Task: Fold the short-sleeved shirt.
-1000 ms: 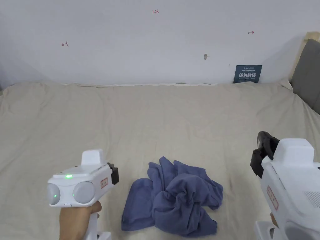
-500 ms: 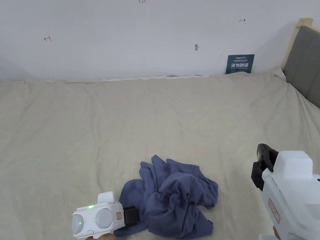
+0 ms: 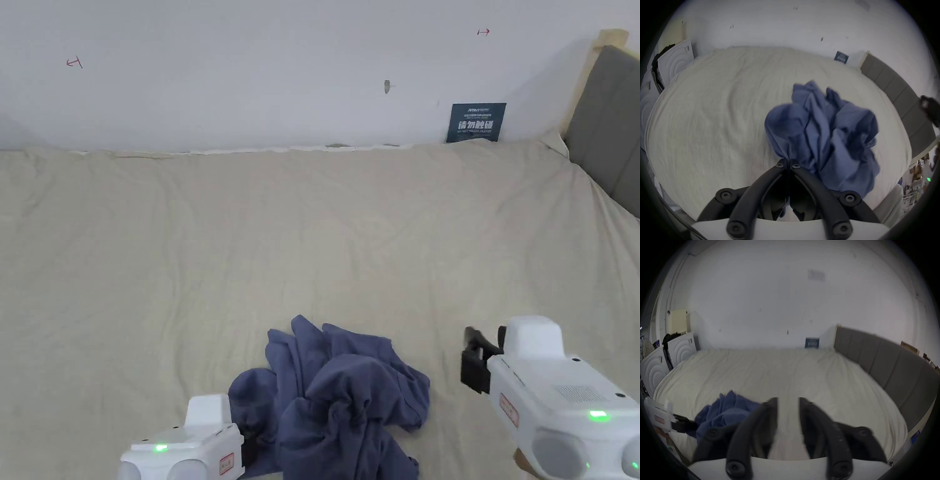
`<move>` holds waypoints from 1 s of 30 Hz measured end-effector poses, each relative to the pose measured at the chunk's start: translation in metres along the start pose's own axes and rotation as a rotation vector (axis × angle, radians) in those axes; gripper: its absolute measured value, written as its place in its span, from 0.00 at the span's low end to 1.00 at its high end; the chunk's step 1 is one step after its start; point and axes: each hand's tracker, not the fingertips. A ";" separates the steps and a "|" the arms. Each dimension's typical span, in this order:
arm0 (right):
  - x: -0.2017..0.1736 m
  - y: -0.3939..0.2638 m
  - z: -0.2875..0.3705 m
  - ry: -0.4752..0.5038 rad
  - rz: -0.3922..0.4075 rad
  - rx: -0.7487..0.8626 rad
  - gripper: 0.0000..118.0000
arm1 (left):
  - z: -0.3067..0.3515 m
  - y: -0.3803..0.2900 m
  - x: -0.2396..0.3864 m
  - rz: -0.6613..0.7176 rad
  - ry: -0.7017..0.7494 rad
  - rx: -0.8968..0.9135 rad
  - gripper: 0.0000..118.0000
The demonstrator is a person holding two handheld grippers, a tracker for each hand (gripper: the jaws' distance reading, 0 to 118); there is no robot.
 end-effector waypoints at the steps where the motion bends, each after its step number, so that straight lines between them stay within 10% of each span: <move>1: -0.002 -0.001 -0.018 0.018 -0.017 -0.052 0.70 | 0.006 0.002 -0.002 0.010 -0.029 0.018 0.02; 3: -0.006 -0.005 -0.053 0.037 -0.041 -0.159 0.89 | 0.016 0.006 -0.005 0.035 -0.080 0.040 0.02; 10: -0.034 -0.035 -0.148 0.037 0.028 -0.396 0.89 | 0.013 0.007 -0.016 0.030 -0.077 0.034 0.02; 16: -0.056 -0.048 -0.147 0.069 0.060 -0.405 0.39 | 0.010 0.003 -0.021 0.030 -0.074 0.015 0.02; 18: -0.062 -0.044 -0.135 0.085 0.089 -0.403 0.08 | 0.011 0.002 -0.021 0.031 -0.073 0.014 0.02; 30: 0.006 0.069 -0.028 0.056 0.079 -0.014 0.07 | 0.081 0.086 -0.061 0.072 -0.010 0.246 0.02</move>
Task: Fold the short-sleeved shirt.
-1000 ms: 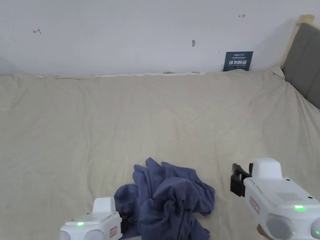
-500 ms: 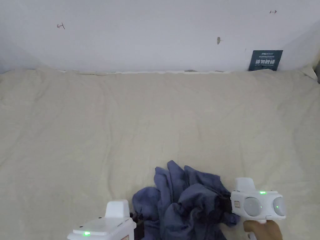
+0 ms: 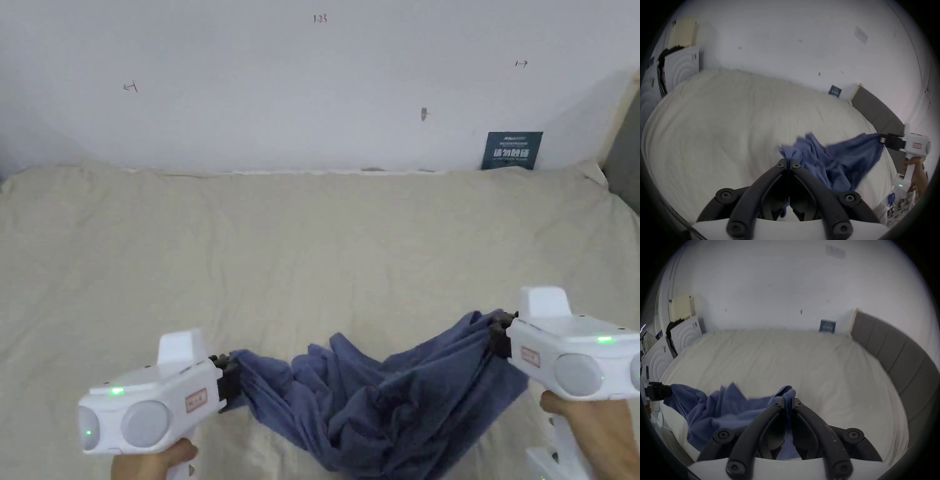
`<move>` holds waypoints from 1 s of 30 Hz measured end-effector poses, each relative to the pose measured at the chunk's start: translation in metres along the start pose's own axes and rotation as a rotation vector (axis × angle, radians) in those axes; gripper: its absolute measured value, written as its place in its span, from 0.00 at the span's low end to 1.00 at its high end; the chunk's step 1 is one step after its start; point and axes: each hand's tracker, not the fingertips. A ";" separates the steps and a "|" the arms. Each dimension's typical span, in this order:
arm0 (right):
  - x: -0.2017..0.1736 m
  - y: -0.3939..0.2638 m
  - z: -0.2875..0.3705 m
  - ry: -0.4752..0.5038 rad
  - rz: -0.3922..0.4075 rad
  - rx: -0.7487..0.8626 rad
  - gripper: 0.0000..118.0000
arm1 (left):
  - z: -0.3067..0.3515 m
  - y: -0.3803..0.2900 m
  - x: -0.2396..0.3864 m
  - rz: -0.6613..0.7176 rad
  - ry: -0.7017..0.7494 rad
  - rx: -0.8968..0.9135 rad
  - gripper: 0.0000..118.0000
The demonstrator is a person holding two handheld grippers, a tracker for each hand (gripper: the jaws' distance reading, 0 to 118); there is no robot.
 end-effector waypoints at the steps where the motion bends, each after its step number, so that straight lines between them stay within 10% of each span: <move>1: 0.007 0.014 0.010 0.000 -0.003 0.031 0.07 | 0.007 0.019 -0.005 -0.012 0.016 0.032 0.02; 18: 0.048 0.217 0.044 -0.068 -0.063 0.321 0.07 | 0.039 0.289 -0.016 -0.095 0.318 0.403 0.02; 30: 0.017 0.201 -0.020 -0.055 -0.019 0.260 0.07 | -0.017 0.271 -0.051 -0.073 0.395 0.374 0.02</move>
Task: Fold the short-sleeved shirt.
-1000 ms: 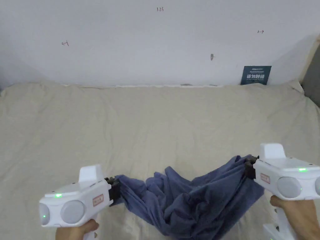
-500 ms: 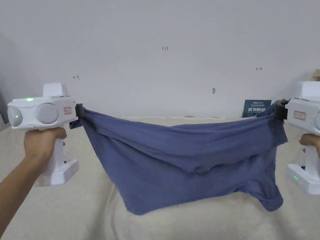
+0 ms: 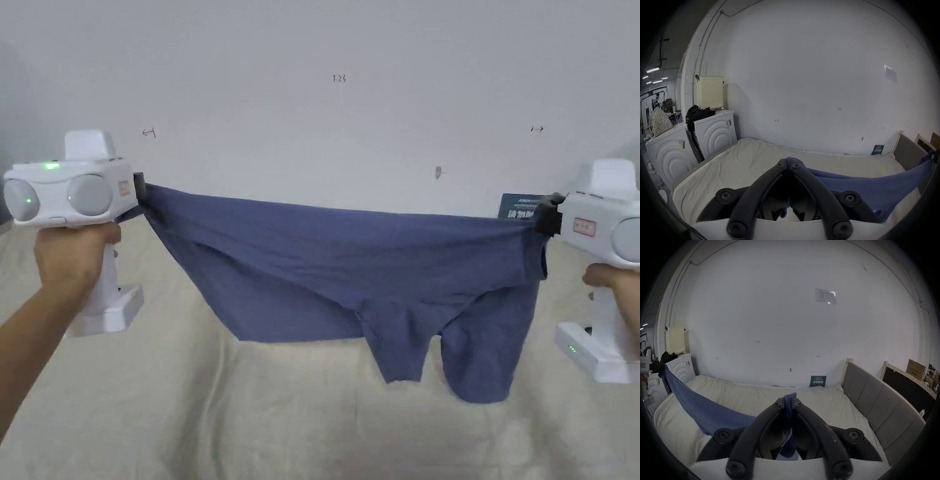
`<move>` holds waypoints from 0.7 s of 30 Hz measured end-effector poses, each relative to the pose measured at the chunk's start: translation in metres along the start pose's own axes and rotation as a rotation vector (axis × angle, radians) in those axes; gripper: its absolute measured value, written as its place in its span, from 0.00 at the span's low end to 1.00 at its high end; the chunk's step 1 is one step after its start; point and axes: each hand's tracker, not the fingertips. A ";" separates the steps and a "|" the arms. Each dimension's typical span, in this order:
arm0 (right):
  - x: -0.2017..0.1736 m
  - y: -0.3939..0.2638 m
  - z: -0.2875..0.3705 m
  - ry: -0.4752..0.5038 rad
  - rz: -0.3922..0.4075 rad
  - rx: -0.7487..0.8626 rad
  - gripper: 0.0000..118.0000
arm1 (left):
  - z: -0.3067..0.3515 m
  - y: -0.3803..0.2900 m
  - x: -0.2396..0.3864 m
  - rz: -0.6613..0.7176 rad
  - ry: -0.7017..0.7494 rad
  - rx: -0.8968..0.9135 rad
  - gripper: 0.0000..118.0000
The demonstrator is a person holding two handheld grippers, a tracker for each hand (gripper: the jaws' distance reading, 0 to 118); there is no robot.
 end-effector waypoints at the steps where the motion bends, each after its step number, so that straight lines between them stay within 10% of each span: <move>1: -0.001 -0.012 -0.006 0.004 0.001 -0.017 0.07 | -0.003 -0.013 -0.002 -0.014 0.010 -0.029 0.02; 21: 0.001 -0.314 0.069 -0.007 -0.210 -0.510 0.07 | 0.094 -0.344 -0.079 -0.052 0.015 -0.558 0.02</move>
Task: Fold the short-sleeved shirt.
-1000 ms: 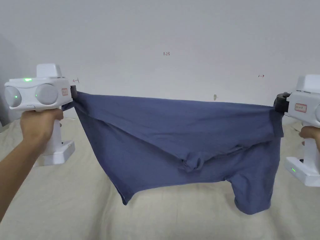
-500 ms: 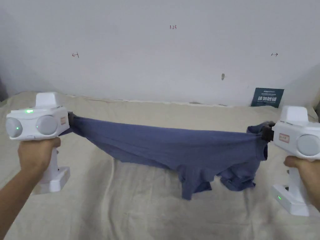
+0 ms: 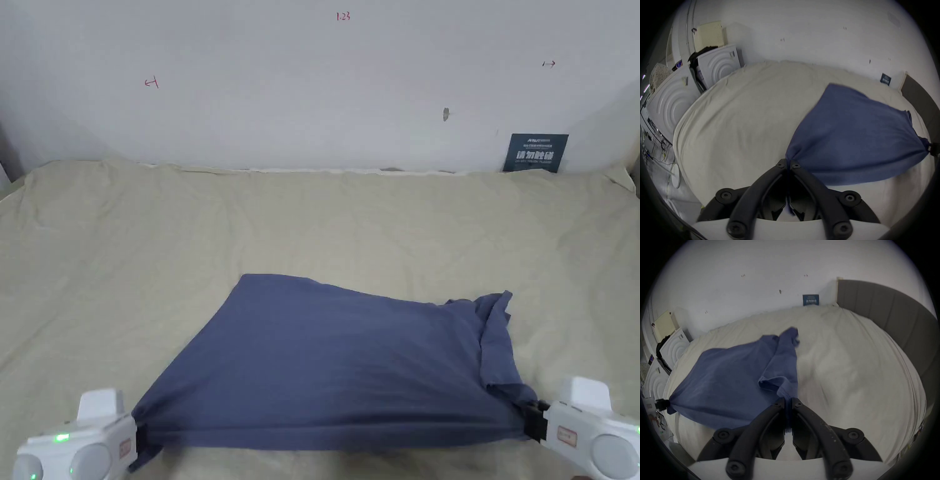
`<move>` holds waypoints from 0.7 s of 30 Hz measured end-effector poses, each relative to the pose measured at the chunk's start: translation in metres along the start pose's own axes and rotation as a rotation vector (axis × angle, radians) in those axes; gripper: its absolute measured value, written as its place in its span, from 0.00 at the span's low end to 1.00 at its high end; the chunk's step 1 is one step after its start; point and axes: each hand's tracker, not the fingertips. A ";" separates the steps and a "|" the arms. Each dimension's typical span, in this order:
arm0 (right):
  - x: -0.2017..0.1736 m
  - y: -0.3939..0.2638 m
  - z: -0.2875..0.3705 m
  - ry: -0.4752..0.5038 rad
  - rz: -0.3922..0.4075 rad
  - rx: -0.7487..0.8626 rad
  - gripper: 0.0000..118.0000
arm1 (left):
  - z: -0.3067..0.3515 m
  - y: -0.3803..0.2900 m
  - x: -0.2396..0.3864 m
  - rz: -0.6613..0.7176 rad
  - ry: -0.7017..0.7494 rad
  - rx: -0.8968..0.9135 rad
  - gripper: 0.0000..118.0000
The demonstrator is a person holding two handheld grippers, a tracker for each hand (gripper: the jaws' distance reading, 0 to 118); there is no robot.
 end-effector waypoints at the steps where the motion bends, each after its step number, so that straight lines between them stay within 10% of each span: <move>1: 0.005 -0.014 0.006 0.000 -0.007 -0.005 0.07 | 0.006 -0.013 -0.004 0.009 -0.002 -0.010 0.02; 17: 0.017 -0.104 0.015 -0.067 0.039 -0.130 0.08 | 0.027 -0.066 -0.017 -0.016 0.008 -0.177 0.05; 18: 0.016 -0.098 0.018 -0.071 0.038 -0.141 0.09 | 0.028 -0.065 -0.015 -0.019 0.019 -0.176 0.13; 21: 0.005 -0.076 0.046 -0.053 0.044 -0.077 0.51 | 0.044 -0.043 -0.014 0.026 -0.006 -0.126 0.83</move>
